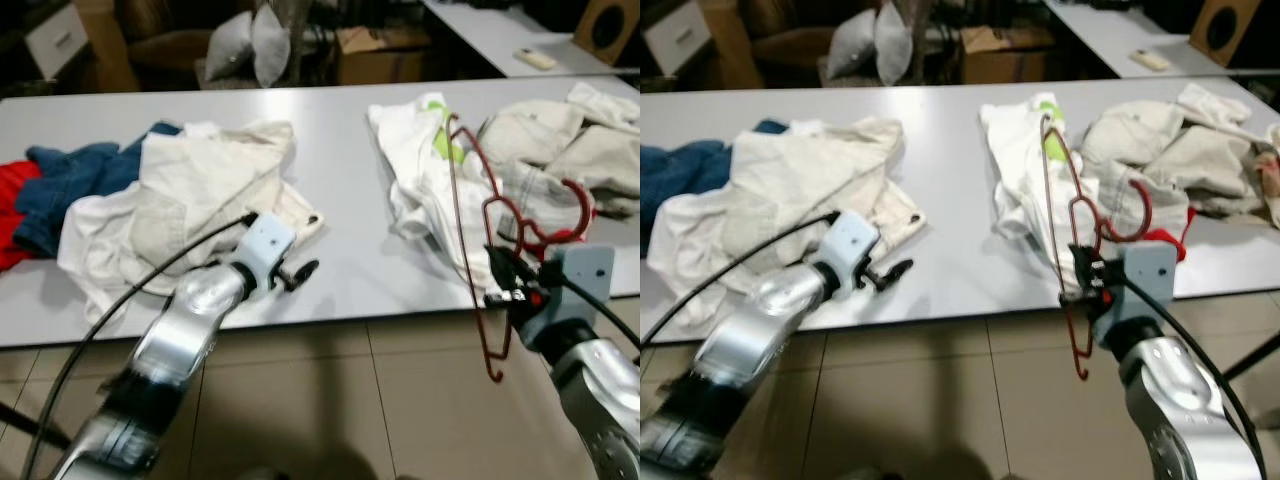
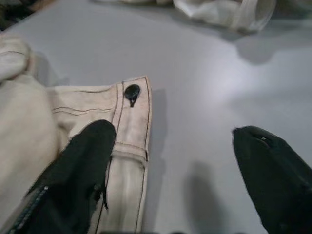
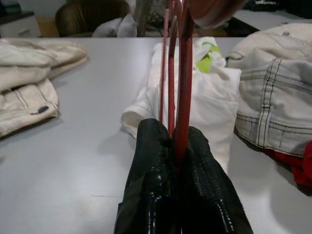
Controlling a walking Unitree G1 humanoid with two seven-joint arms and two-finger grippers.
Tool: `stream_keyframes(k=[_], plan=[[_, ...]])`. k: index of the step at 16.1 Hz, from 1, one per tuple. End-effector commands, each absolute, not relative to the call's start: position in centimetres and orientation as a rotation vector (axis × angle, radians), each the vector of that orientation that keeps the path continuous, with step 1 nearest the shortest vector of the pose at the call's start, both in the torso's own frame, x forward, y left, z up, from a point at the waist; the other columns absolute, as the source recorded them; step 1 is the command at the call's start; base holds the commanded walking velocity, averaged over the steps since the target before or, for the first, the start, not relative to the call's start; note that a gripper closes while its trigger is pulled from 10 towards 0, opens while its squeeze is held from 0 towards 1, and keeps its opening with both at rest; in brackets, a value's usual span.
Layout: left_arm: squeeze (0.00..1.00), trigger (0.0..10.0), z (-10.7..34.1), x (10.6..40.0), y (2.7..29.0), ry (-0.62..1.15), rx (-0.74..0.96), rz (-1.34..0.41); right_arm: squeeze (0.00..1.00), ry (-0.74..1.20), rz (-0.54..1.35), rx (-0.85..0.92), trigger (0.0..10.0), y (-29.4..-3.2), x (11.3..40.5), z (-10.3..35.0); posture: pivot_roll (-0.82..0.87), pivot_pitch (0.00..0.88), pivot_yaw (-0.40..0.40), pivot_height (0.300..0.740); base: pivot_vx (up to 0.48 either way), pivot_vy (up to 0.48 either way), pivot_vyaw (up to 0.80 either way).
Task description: Hang hanger
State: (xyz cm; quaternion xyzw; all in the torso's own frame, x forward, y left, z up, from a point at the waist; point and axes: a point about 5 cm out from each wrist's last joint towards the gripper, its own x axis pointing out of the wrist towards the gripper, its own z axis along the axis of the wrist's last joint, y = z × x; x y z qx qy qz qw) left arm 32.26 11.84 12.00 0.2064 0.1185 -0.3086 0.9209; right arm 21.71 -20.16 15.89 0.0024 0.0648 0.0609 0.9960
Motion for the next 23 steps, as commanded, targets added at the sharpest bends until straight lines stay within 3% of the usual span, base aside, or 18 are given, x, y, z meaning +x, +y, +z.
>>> stream_keyframes(k=[1,7,9,12,13,23], plan=[[0.0,10.0,11.3,33.3,11.8,0.249,0.477,-0.615,0.0,0.116,0.131,0.008,10.0,-20.0,21.6,16.1,-0.09,0.0,0.048,0.74,0.0,0.0,0.0],[0.0,10.0,9.7,35.7,13.3,0.318,0.624,-0.522,0.0,0.119,0.145,0.021,10.0,-18.9,21.3,16.1,-0.12,0.0,0.073,0.74,0.0,0.0,0.0],[0.0,4.2,9.2,36.1,13.8,0.332,0.658,-0.493,0.0,0.123,0.146,0.021,10.0,-18.8,21.1,15.9,-0.12,0.0,0.076,0.74,0.0,0.0,0.0],[0.0,0.7,9.0,36.2,14.0,0.34,0.697,-0.477,0.0,0.127,0.149,0.02,10.0,-18.7,21.2,15.9,-0.12,0.0,0.074,0.74,0.0,0.0,0.0],[0.0,0.1,8.9,36.3,14.0,0.341,0.695,-0.469,0.0,0.126,0.15,0.02,10.0,-18.7,21.3,15.9,-0.12,0.0,0.074,0.74,0.0,0.0,0.0],[0.0,0.0,9.7,37.0,14.7,0.31,0.721,-0.456,0.0,0.114,0.153,0.028,10.0,-18.2,21.8,15.8,-0.09,0.0,0.083,0.74,0.0,0.0,0.0]])
